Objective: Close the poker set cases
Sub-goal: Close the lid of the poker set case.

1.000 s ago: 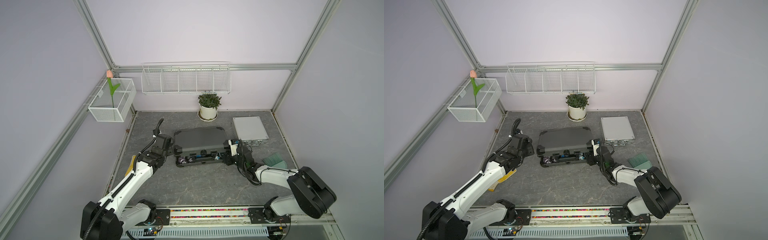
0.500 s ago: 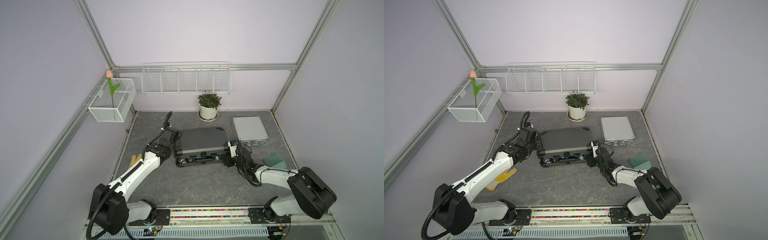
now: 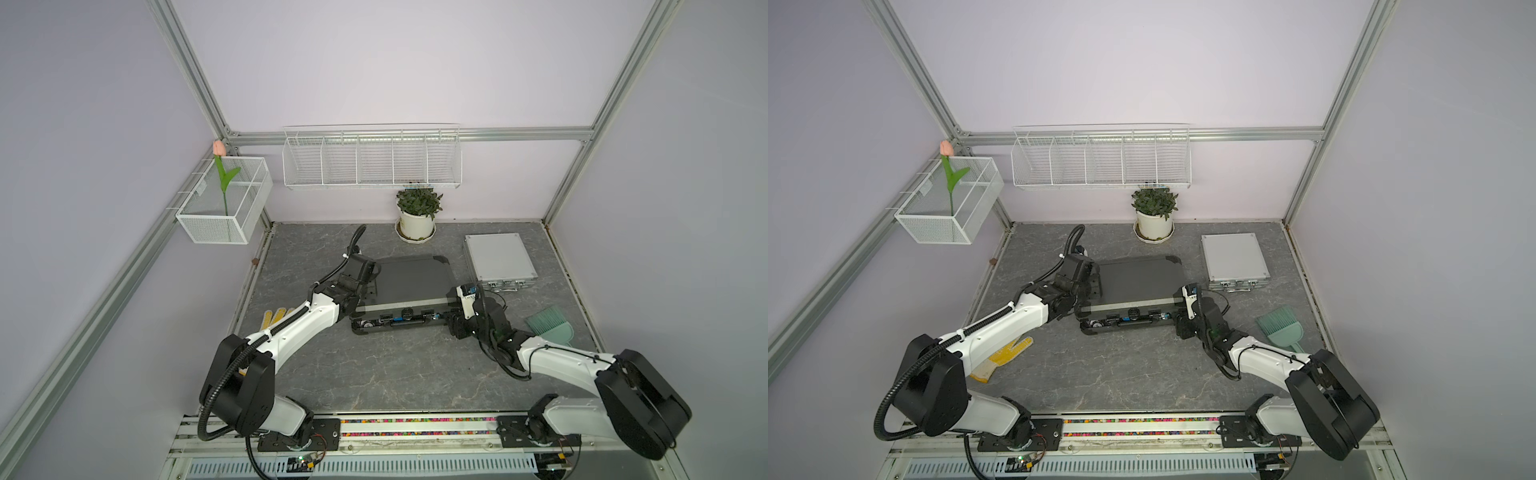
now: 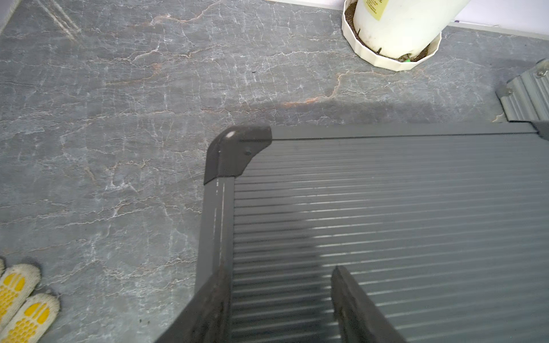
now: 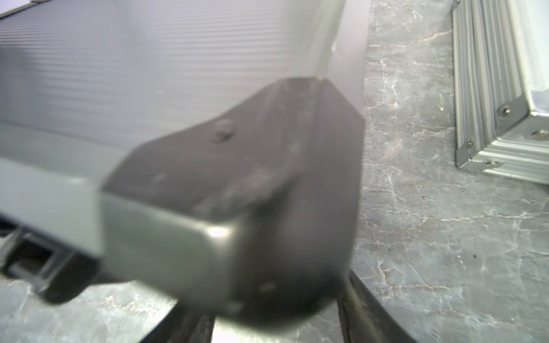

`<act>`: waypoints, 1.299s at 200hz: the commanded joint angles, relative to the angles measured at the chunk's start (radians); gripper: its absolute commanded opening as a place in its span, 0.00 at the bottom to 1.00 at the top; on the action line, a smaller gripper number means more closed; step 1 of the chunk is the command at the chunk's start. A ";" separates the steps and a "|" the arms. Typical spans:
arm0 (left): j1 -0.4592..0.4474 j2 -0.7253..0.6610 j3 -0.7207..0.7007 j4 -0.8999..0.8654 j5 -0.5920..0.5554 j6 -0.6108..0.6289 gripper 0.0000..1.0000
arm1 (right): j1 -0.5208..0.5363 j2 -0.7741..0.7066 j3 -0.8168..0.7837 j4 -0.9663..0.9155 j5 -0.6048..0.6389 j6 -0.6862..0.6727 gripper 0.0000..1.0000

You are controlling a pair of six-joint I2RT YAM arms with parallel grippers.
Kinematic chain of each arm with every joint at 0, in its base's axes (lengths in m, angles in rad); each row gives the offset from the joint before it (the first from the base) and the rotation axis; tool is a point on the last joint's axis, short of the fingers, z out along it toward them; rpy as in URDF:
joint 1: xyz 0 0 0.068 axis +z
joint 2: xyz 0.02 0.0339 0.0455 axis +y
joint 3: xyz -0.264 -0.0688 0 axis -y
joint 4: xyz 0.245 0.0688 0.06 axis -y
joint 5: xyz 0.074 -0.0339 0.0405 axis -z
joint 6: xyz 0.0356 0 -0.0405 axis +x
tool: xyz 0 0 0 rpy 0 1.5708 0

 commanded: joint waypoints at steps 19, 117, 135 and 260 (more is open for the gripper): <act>-0.006 0.035 0.019 0.013 0.024 -0.014 0.62 | 0.031 -0.047 -0.026 -0.011 -0.087 -0.048 0.64; -0.008 0.058 0.021 0.013 0.032 -0.021 0.72 | 0.085 0.137 0.019 0.256 -0.307 -0.039 0.67; -0.008 0.056 0.019 0.013 0.032 -0.024 0.72 | 0.087 0.181 0.024 0.335 -0.318 -0.023 0.67; -0.011 0.058 0.024 -0.006 0.025 -0.032 0.73 | 0.110 0.249 0.023 0.441 -0.471 0.075 0.53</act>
